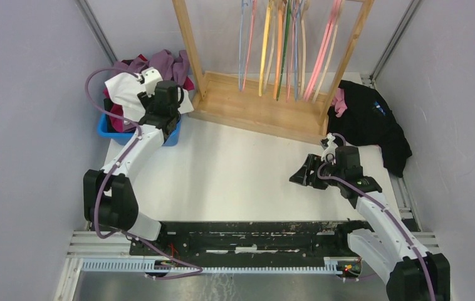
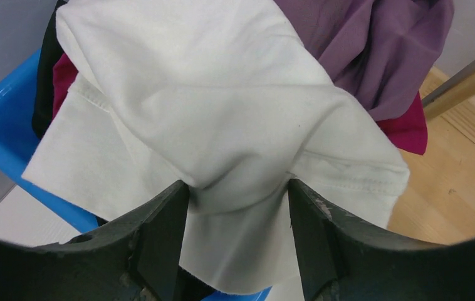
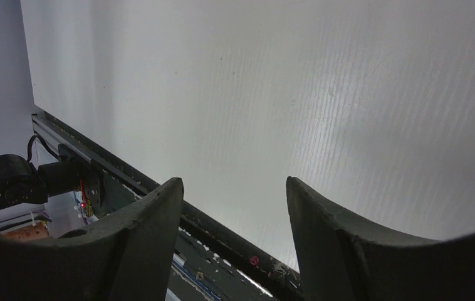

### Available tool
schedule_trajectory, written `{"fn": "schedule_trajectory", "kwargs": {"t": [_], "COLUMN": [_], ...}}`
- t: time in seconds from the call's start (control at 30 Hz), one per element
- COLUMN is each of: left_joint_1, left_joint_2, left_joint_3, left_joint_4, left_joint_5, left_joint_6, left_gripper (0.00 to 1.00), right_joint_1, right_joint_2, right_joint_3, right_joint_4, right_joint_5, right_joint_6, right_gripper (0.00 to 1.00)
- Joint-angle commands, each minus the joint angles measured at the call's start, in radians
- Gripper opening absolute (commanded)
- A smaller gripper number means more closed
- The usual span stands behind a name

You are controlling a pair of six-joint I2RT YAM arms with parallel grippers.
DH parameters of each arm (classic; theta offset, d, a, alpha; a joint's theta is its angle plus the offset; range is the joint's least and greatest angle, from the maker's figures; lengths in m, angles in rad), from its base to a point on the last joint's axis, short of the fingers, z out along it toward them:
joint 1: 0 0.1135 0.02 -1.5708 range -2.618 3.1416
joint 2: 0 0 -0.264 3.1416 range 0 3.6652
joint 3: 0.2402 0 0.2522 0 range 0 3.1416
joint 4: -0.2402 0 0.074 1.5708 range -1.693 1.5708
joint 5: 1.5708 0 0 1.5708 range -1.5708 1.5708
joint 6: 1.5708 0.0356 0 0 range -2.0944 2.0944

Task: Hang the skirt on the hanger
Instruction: Pick up the skirt from the bin.

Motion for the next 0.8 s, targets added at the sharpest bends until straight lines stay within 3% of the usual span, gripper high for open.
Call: {"fn": "schedule_trajectory", "kwargs": {"t": [0.0, 0.13, 0.17, 0.23, 0.3, 0.37, 0.5, 0.77], "left_joint_1": [0.026, 0.060, 0.069, 0.081, 0.074, 0.046, -0.036, -0.251], "left_joint_2": [0.027, 0.087, 0.096, 0.095, 0.063, -0.003, -0.154, -0.300], "left_joint_3": [0.017, 0.078, 0.085, 0.095, 0.090, 0.054, -0.005, -0.079], "left_joint_4": [0.022, 0.007, 0.006, -0.005, -0.029, -0.031, -0.059, -0.188], "left_joint_5": [0.004, 0.028, 0.036, 0.065, 0.100, 0.112, 0.142, 0.322], "left_joint_6": [-0.037, -0.032, -0.033, -0.035, -0.050, -0.055, -0.047, -0.058], "left_gripper": [0.68, 0.68, 0.64, 0.40, 0.05, 0.03, 0.11, 0.13], "right_joint_1": [0.005, 0.004, 0.005, 0.005, 0.005, 0.004, 0.006, 0.006], "right_joint_2": [-0.065, -0.090, -0.095, -0.105, -0.112, -0.116, -0.118, -0.139], "right_joint_3": [0.036, 0.025, 0.029, 0.038, 0.051, 0.064, 0.085, 0.145], "right_joint_4": [-0.034, -0.044, -0.051, -0.067, -0.086, -0.099, -0.118, -0.177], "right_joint_5": [-0.014, -0.016, -0.017, -0.012, -0.009, -0.005, -0.009, 0.011], "right_joint_6": [-0.009, 0.003, 0.002, 0.000, -0.007, -0.007, -0.007, -0.020], "right_gripper": [0.68, 0.68, 0.68, 0.68, 0.68, 0.68, 0.68, 0.68]}}
